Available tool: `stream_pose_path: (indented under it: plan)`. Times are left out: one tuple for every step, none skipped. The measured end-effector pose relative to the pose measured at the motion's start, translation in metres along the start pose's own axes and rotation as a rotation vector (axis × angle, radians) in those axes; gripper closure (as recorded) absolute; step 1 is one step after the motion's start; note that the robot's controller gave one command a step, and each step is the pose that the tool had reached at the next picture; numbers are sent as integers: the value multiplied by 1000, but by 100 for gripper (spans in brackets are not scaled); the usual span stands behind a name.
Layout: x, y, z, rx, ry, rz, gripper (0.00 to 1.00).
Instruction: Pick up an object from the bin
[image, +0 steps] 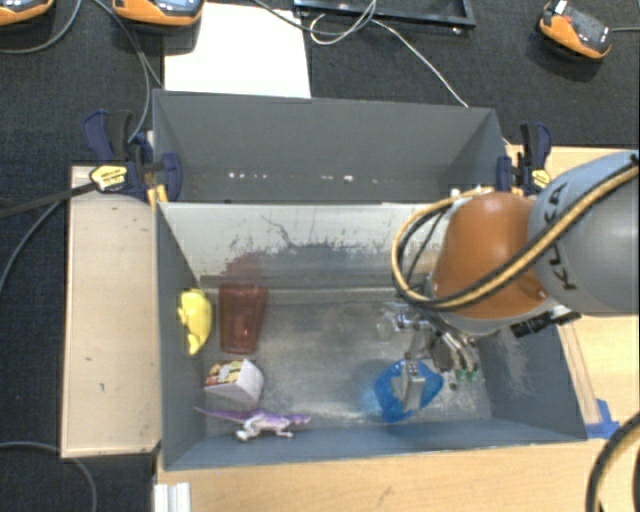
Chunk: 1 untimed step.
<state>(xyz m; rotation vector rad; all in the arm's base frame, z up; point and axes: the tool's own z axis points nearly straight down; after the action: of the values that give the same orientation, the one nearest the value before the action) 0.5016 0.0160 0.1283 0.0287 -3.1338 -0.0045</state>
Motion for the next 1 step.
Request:
stream_pose_path:
  plan:
    - [-2, -1, -3, 2, -9, 0, 0]
